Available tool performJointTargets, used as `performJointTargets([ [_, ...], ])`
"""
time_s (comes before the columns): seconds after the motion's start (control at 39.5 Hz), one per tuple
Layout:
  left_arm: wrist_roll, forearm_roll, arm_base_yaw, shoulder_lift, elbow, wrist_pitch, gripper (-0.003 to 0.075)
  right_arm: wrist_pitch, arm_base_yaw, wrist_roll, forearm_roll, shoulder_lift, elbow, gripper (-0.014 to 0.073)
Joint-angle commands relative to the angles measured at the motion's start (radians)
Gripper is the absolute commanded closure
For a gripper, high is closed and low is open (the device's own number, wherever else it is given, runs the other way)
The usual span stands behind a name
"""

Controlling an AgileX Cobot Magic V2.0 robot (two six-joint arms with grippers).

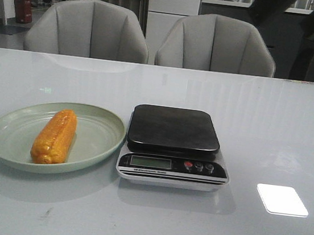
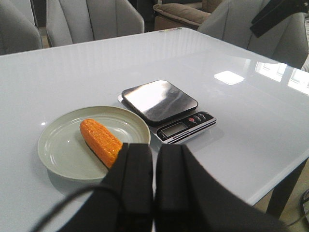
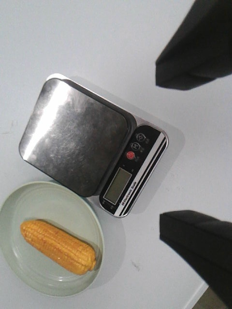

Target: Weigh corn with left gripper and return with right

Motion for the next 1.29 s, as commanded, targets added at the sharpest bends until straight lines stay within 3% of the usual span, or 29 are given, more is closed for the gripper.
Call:
performJointTargets([
  [0.0, -0.001, -0.003, -0.008, -0.018, -0.026, -0.084, 0.0607, -0.129, -0.006, -0.016, 0.017, -0.139, 0.071, -0.0017],
  [0.66, -0.001, -0.003, -0.008, -0.018, -0.026, -0.084, 0.0607, -0.544, -0.001, -0.063, 0.017, -0.971, 0.706, -0.0017],
  [0.81, -0.001, -0.003, -0.008, -0.018, -0.026, -0.084, 0.0607, -0.658, -0.001, -0.063, 0.017, -1.027, 0.800, -0.0017],
  [0.94, -0.001, -0.003, -0.008, -0.018, -0.026, -0.084, 0.0607, -0.650, -0.001, -0.063, 0.017, -1.027, 0.811, -0.0012],
  [1.04, -0.001, -0.003, -0.008, -0.018, -0.026, -0.084, 0.0607, -0.616, -0.001, -0.063, 0.017, -1.027, 0.811, 0.0074],
  [1.22, -0.001, -0.003, -0.008, -0.018, -0.026, -0.084, 0.0607, -0.567, -0.001, -0.063, 0.017, -1.027, 0.810, 0.0478],
  [1.27, -0.001, -0.003, -0.008, -0.018, -0.026, -0.084, 0.0607, -0.567, -0.001, -0.063, 0.017, -1.027, 0.810, 0.0435],
])
